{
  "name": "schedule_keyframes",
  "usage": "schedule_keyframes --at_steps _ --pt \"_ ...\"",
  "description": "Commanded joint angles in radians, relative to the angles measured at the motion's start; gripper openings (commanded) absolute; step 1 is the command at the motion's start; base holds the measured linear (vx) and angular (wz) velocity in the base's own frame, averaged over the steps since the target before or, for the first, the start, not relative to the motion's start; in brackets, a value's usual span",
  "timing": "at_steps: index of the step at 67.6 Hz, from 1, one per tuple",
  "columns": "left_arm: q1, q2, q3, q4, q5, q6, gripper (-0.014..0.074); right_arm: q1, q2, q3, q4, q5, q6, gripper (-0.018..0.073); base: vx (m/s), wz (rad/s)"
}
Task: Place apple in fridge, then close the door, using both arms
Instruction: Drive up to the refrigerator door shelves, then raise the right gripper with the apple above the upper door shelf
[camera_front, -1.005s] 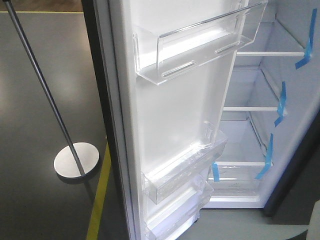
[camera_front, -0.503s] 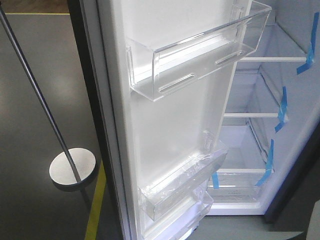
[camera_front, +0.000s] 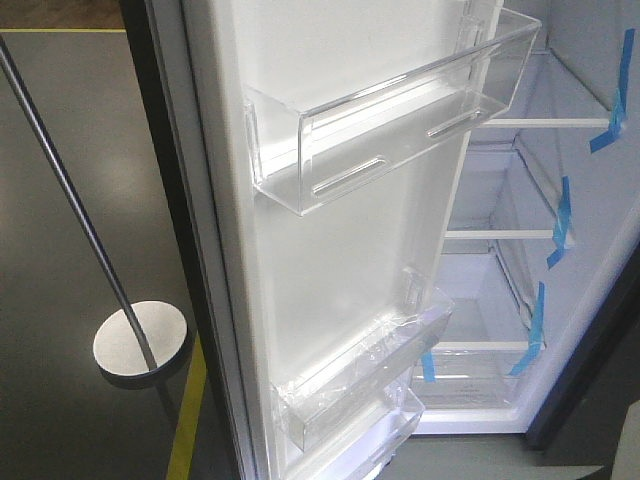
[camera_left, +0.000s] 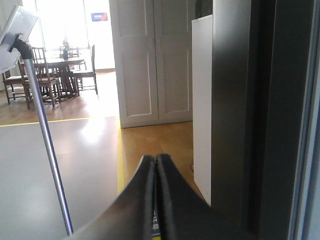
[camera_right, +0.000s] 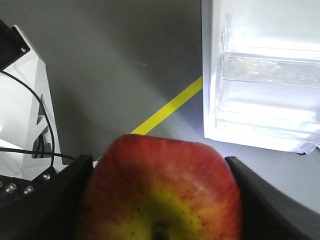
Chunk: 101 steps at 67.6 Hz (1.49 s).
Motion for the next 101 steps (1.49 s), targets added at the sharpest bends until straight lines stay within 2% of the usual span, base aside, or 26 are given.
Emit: schedule_keyframes --at_steps 1,74,78,81,84,95,101 --pt "-0.004 -0.014 0.013 -0.001 -0.070 -0.005 -0.0006 -0.001 0.000 -0.026 0.015 -0.040 -0.006 0.0212 -0.05 -0.01" --pt "-0.004 -0.014 0.013 -0.001 -0.070 -0.005 -0.0006 -0.002 0.001 -0.026 -0.003 -0.052 -0.007 0.0212 -0.01 0.00" --pt "-0.004 -0.014 0.013 -0.001 -0.070 -0.005 -0.0006 -0.002 0.003 -0.026 -0.044 -0.067 -0.001 0.0212 0.00 0.00" --pt "-0.004 -0.014 0.013 -0.001 -0.070 -0.005 -0.0006 -0.002 0.011 -0.028 -0.099 -0.080 0.041 0.0212 0.00 0.00" --pt "-0.004 -0.014 0.013 -0.001 -0.070 -0.005 -0.0006 -0.002 0.028 -0.036 -0.165 -0.084 0.103 0.0212 0.00 0.00" --pt "-0.004 -0.014 0.013 -0.001 -0.070 -0.005 -0.0006 -0.002 0.120 -0.113 -0.510 -0.032 0.443 0.0214 0.00 0.00" --pt "-0.004 -0.014 0.013 -0.001 -0.070 -0.005 -0.0006 -0.002 0.176 -0.164 -0.625 -0.001 0.520 0.0216 0.00 0.00"
